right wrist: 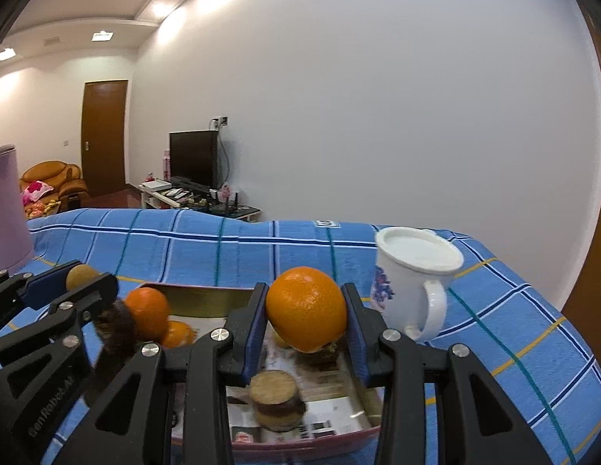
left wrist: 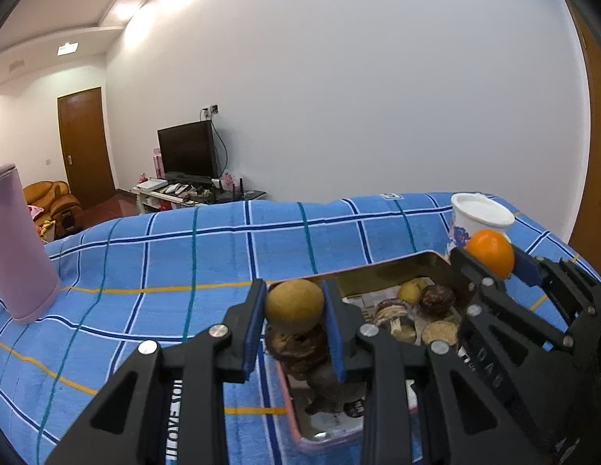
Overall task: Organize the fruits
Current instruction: 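Lower the orange and kiwi into the tin and open both tools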
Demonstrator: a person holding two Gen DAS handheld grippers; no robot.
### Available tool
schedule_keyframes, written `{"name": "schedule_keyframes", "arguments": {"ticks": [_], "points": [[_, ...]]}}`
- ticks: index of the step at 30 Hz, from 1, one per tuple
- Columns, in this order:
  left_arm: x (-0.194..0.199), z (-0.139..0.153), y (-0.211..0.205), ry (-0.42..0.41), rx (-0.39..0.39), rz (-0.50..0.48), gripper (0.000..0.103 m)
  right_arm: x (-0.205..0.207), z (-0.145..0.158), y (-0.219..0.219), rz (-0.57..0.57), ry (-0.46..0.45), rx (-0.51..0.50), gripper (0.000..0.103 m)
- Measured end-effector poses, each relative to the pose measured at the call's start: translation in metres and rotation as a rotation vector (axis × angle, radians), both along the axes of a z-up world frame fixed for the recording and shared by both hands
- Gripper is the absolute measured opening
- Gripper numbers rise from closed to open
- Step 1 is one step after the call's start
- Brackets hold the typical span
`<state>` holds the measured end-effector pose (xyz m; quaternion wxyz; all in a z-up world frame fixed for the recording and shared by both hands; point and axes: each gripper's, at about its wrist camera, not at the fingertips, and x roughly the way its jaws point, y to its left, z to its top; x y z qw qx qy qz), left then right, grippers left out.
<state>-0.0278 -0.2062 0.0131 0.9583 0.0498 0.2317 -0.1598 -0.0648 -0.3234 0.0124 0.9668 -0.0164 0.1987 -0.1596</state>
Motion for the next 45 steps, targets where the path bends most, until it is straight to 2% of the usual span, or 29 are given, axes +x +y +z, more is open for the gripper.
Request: {"name": "schedule_keyframes", "arguments": {"ticks": [11,18,28,36,45], "points": [[0.011,-0.004,-0.025,0.011,0.009,-0.041,0.031,0.013,-0.002,-0.024,-0.035,0.023,0.021,0.040],[0.015,-0.011,-0.041,0.038,0.009,-0.060,0.031,0.035,-0.013,-0.031,-0.024,0.090,0.029,0.040],[0.025,-0.018,-0.046,0.062,-0.002,-0.061,0.031,0.052,-0.017,-0.039,-0.012,0.130,0.050,0.040],[0.024,-0.020,-0.047,0.040,0.028,-0.076,0.031,0.058,-0.020,-0.039,0.015,0.151,0.067,0.040],[0.024,-0.020,-0.048,0.034,0.034,-0.078,0.031,0.065,-0.028,-0.044,0.083,0.198,0.175,0.040]]}}
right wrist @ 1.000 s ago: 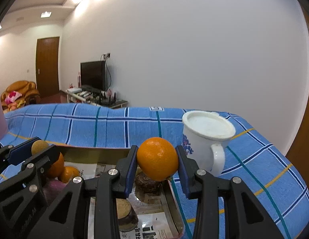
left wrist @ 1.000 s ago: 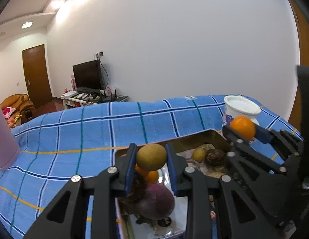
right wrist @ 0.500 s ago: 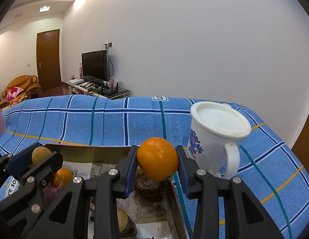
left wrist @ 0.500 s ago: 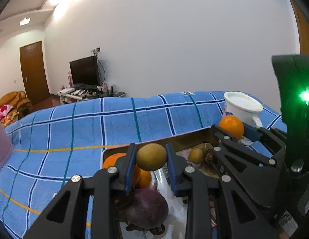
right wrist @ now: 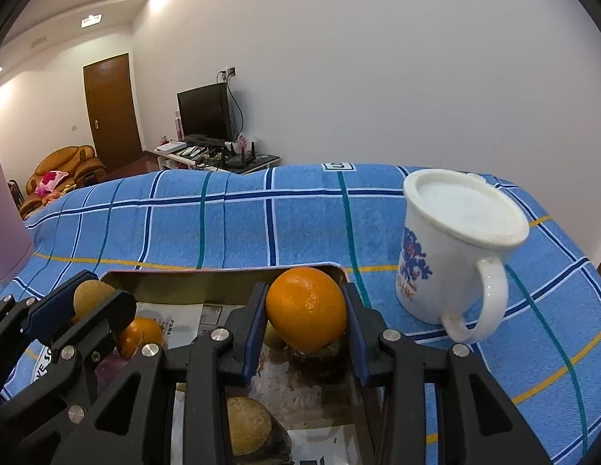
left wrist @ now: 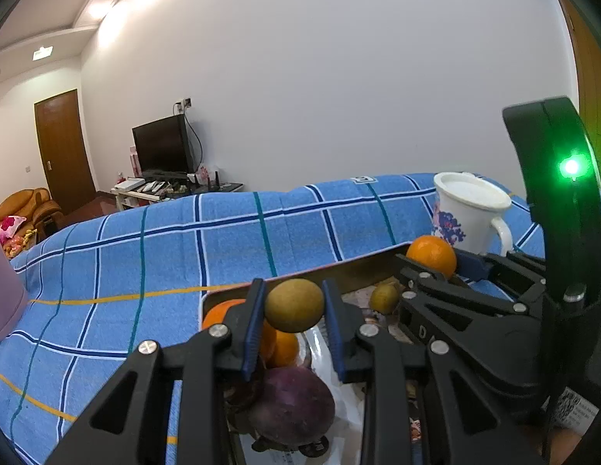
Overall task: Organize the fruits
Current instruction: 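Lower the orange and kiwi into the tin and open both tools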
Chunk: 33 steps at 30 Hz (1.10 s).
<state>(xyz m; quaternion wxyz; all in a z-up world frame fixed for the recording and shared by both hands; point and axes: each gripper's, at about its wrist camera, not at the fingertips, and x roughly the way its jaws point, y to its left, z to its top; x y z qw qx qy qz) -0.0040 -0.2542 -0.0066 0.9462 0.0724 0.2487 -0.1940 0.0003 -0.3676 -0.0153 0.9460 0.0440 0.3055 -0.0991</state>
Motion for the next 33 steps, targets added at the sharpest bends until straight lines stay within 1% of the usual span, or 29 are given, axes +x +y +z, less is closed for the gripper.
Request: {"name": "schedule_keyframes", "arguments": {"ticks": [4,7,14,18,19,20,21,23,24,25,26,27,28,30,33], "points": [[-0.001,-0.001,-0.001,-0.012,0.017,0.000,0.031,0.005,-0.004,-0.001,0.019,0.024,0.032,0.040],[0.000,-0.002,-0.005,-0.023,0.051,-0.007,0.030,0.012,-0.009,-0.005,0.049,0.061,0.086,0.040],[-0.004,-0.001,-0.004,-0.040,0.061,-0.001,0.031,0.016,-0.013,-0.003,0.066,0.070,0.105,0.040],[-0.010,0.001,-0.002,-0.070,0.070,0.019,0.033,0.015,-0.016,-0.004,0.077,0.073,0.129,0.046],[-0.012,0.002,-0.001,-0.081,0.074,0.031,0.038,0.013,-0.015,-0.005,0.079,0.071,0.134,0.046],[-0.014,0.004,0.001,-0.098,0.080,0.055,0.046,0.013,-0.015,-0.005,0.080,0.068,0.141,0.047],[-0.015,0.004,0.002,-0.108,0.084,0.076,0.052,0.012,-0.015,-0.006,0.079,0.066,0.151,0.047],[-0.016,0.007,0.009,-0.125,0.079,0.143,0.076,0.009,-0.015,-0.007,0.082,0.058,0.164,0.047],[-0.015,0.007,0.015,-0.123,0.067,0.164,0.081,0.007,-0.015,-0.008,0.082,0.050,0.175,0.048],[-0.015,0.008,0.019,-0.121,0.052,0.177,0.090,0.005,-0.014,-0.010,0.084,0.043,0.184,0.049],[-0.014,0.009,0.025,-0.116,0.030,0.188,0.097,0.003,-0.014,-0.010,0.084,0.030,0.191,0.054],[-0.014,0.010,0.030,-0.114,0.012,0.194,0.100,-0.001,-0.012,-0.010,0.075,0.011,0.186,0.060],[-0.015,0.011,0.033,-0.115,-0.004,0.196,0.102,-0.005,-0.009,-0.009,0.073,-0.017,0.183,0.062],[-0.018,0.013,0.037,-0.126,-0.018,0.189,0.103,-0.013,-0.003,-0.007,0.047,-0.067,0.152,0.073],[-0.025,0.013,0.039,-0.148,-0.012,0.173,0.103,-0.029,0.009,-0.003,0.008,-0.170,0.102,0.078]]}}
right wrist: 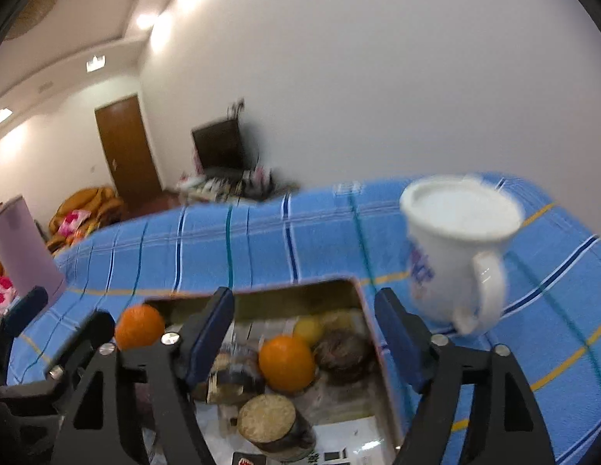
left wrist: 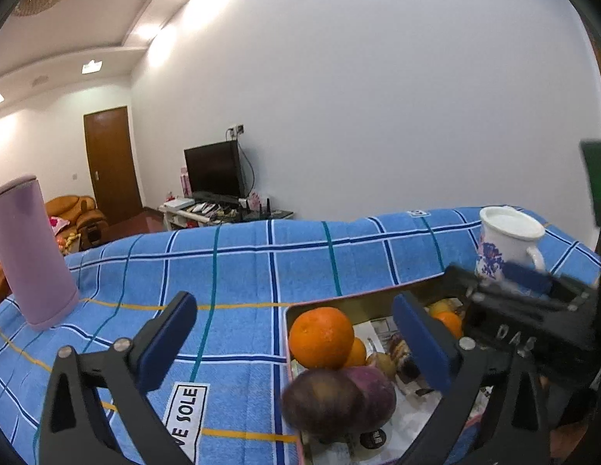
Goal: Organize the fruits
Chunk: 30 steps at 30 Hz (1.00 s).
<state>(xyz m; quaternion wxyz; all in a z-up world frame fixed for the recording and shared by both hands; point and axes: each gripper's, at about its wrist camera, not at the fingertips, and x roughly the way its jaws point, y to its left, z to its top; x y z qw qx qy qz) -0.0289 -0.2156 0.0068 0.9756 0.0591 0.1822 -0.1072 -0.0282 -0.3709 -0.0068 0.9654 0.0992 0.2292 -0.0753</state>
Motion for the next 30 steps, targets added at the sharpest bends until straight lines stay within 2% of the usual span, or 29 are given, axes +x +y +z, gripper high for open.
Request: {"name": "schedule_keyframes", "arguments": {"ticks": [6,9,17,22,30], "points": [[-0.011,0.002,0.009,-0.041,-0.001,0.007,0.103,-0.037,0.018,0.000,-0.075,-0.253,-0.031,0.079],[-0.015,0.002,0.014,-0.059,-0.010,0.013,0.103,-0.054,0.022,0.005,-0.135,-0.332,-0.062,0.087],[-0.021,-0.001,0.021,-0.062,-0.007,0.003,0.103,-0.074,0.027,0.026,-0.165,-0.343,-0.139,0.087],[-0.027,-0.002,0.033,-0.053,-0.034,0.010,0.103,-0.085,0.032,0.042,-0.188,-0.359,-0.207,0.087],[-0.039,-0.001,0.044,-0.065,-0.031,-0.009,0.103,-0.108,0.035,0.046,-0.203,-0.353,-0.199,0.087]]}}
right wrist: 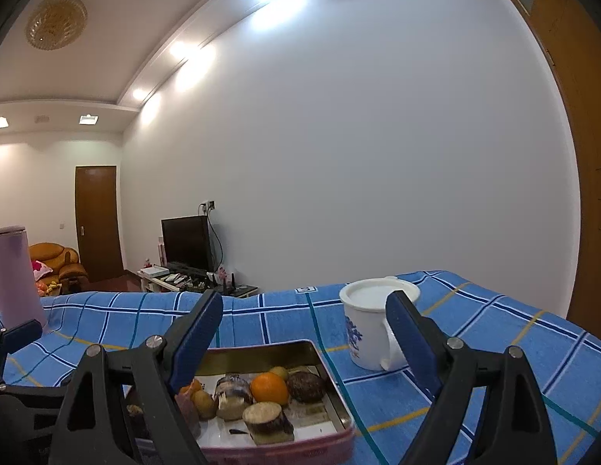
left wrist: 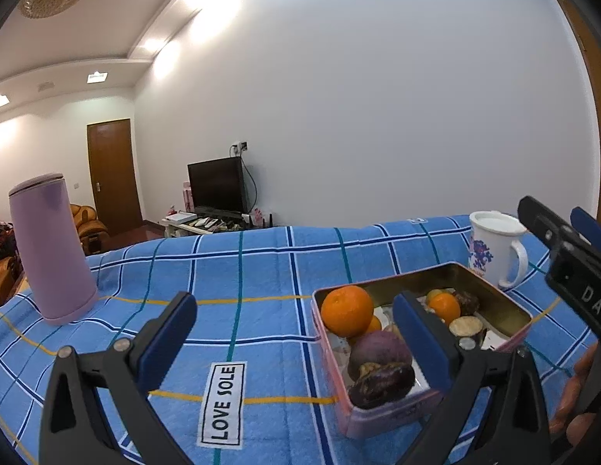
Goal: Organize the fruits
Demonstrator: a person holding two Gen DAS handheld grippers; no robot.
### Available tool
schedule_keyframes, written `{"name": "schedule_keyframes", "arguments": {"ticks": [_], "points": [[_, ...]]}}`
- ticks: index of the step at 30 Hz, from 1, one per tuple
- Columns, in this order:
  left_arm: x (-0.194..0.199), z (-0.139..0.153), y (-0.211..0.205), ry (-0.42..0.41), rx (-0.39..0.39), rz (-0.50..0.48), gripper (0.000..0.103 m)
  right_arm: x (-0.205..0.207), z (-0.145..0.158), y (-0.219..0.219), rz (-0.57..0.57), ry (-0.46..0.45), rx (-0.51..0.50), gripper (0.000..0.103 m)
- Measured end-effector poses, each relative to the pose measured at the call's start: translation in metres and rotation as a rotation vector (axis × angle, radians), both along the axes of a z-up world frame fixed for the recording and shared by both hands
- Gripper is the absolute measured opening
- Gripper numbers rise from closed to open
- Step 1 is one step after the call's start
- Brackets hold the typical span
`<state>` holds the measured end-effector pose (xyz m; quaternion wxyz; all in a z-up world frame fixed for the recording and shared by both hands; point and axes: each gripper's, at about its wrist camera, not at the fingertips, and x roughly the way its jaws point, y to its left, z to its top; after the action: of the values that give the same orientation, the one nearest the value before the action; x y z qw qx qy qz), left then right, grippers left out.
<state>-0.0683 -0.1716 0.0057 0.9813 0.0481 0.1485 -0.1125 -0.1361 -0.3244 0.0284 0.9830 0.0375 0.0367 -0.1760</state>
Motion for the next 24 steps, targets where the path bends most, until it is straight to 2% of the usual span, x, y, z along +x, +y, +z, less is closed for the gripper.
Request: {"name": "schedule_keyframes", "arguments": {"ticks": [9,24], "points": [[-0.009,0.002,0.010,-0.018,-0.014,0.009,0.103,-0.019,0.002,0.016,-0.020,-0.038,-0.067,0.087],[-0.011,0.002,0.010,-0.014,-0.007,0.010,0.103,-0.019,0.002,0.017,-0.022,-0.026,-0.074,0.088]]}}
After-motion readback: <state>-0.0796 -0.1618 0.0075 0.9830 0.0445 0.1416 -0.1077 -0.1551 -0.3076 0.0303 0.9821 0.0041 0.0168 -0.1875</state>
